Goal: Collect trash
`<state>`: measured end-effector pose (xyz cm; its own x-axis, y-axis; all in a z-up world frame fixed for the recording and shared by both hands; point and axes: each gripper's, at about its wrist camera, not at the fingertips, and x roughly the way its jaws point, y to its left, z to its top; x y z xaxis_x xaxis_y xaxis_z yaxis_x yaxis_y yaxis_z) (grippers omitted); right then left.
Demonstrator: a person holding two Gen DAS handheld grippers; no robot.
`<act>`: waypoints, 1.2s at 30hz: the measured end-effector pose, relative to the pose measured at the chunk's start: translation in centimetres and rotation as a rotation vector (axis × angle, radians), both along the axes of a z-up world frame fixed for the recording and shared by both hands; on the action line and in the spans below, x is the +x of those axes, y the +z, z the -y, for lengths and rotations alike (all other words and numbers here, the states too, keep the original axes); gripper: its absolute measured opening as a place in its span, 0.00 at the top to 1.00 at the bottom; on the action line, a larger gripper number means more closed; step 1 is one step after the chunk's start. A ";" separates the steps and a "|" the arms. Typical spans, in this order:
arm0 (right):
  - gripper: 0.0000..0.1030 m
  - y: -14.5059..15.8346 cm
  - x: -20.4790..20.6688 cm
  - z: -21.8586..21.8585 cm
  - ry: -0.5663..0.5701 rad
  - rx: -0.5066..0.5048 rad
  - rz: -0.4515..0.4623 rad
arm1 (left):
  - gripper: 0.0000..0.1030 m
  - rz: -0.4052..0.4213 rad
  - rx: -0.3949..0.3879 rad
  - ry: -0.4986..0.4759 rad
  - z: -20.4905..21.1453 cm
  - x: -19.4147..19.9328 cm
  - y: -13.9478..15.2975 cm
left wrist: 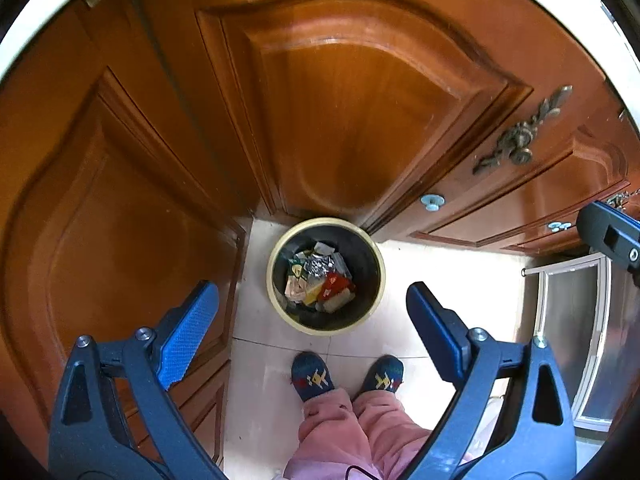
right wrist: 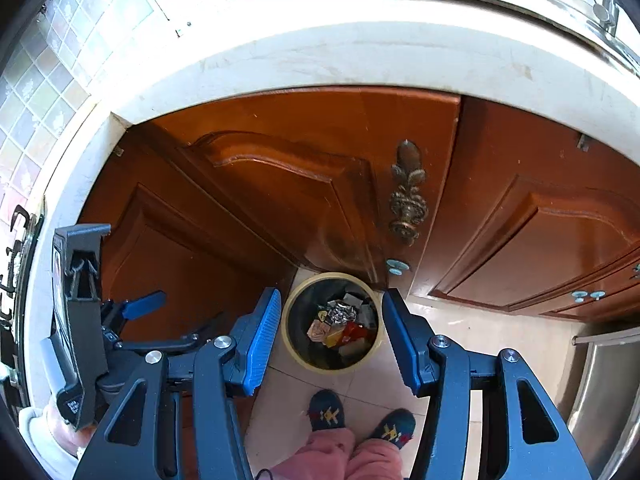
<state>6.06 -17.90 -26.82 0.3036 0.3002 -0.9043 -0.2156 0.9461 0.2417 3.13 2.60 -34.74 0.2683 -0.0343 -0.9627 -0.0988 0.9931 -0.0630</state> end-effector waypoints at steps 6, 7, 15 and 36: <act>0.48 -0.8 -0.3 -0.6 0.011 -0.002 -0.012 | 0.09 -0.013 -0.023 0.003 0.6 -0.5 -0.4; 0.48 -0.9 -0.4 -0.7 0.013 -0.001 -0.011 | 0.09 -0.013 -0.025 0.001 0.6 -0.5 -0.3; 0.48 0.9 -0.7 -0.8 0.006 0.013 0.023 | 0.09 -0.005 -0.068 -0.015 1.7 -1.1 3.1; 0.48 13.1 -3.0 1.7 -0.074 0.070 0.142 | 0.09 0.158 -0.016 -0.087 3.7 -1.8 20.2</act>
